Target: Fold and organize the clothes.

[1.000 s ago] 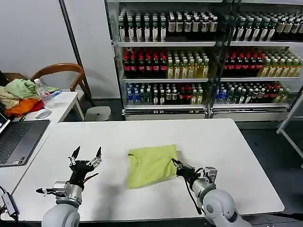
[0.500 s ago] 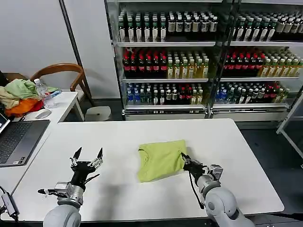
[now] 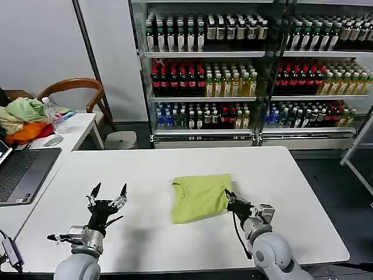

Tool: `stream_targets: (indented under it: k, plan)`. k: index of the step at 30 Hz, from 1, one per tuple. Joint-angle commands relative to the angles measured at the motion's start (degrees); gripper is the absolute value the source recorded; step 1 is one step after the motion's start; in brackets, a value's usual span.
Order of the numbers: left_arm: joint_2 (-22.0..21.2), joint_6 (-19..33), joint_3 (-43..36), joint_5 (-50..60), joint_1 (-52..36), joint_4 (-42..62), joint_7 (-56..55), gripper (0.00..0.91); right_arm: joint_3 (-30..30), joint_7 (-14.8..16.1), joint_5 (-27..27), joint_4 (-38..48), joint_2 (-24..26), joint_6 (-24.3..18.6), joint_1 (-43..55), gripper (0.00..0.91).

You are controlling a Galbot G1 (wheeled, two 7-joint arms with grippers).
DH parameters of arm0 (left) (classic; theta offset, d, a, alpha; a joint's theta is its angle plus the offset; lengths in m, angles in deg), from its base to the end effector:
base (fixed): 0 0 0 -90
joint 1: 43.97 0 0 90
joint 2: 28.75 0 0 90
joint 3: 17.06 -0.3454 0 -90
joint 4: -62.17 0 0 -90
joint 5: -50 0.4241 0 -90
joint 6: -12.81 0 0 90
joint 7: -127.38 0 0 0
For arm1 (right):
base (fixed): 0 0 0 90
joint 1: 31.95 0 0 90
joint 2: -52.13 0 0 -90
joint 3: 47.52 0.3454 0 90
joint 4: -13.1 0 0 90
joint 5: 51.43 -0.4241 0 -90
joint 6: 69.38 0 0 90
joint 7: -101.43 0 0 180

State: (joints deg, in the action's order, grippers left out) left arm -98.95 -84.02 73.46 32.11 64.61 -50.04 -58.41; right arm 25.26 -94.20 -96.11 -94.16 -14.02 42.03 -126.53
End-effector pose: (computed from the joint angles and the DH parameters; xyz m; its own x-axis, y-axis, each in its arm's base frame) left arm 0.3171 0.0660 -0.2890 -0.9973 0.0171 0.0721 0.0189 0.9995 0.0254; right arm 0.3657 0.0209 -0.2794 -0.9006 -0.2536 0.3531 -0.1420 0.9393 0.3125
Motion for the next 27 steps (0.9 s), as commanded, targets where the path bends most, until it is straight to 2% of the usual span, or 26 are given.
stream_targets:
  k: [1,8,11,15,18,20,22,23,25,27]
  plan:
    - [0.25,-0.07,0.18,0.03,0.13,-0.52,-0.03,0.907,0.15,-0.72,0.08,-2.15,0.67,1.76,-1.22,0.907]
    - [0.48,-0.06,0.56,0.06,0.52,-0.67,-0.21,0.907,0.62,-2.25,-1.45,-4.59,1.82,5.35,-2.86,0.907]
    - [0.41,-0.06,0.58,0.07,0.62,-1.03,-0.25,0.907,1.87,-1.60,-0.71,-4.94,2.60,5.93,-3.36,0.907]
    - [0.39,-0.05,0.70,0.04,0.63,-1.37,-0.27,0.907,4.61,0.18,2.89,-4.09,3.68,5.59,-3.37,0.907]
    - [0.39,-0.02,0.66,0.04,0.51,-1.46,-0.23,0.907,6.98,2.31,6.16,-4.91,4.68,4.84,-3.50,0.907]
    - [0.37,0.02,0.39,0.07,0.22,-1.34,-0.17,0.907,8.40,3.55,11.07,-5.00,5.11,2.57,-3.15,0.907]
    - [0.38,0.02,0.06,0.12,-0.07,-1.21,-0.14,0.907,8.86,3.46,12.94,-5.10,5.10,1.69,-2.65,0.907]
    - [0.37,0.03,-0.22,0.18,-0.35,-1.12,-0.08,0.907,8.48,2.91,15.56,-5.01,5.07,-0.62,-2.39,0.907]
    - [0.41,0.09,-0.53,0.36,-0.69,-0.96,0.01,0.907,8.31,3.53,18.00,-4.68,4.99,-2.59,-2.10,0.907]
    - [0.65,0.10,-0.87,0.56,-1.22,-0.81,0.10,0.907,7.68,4.12,23.80,-4.24,4.80,-3.68,-1.50,0.907]
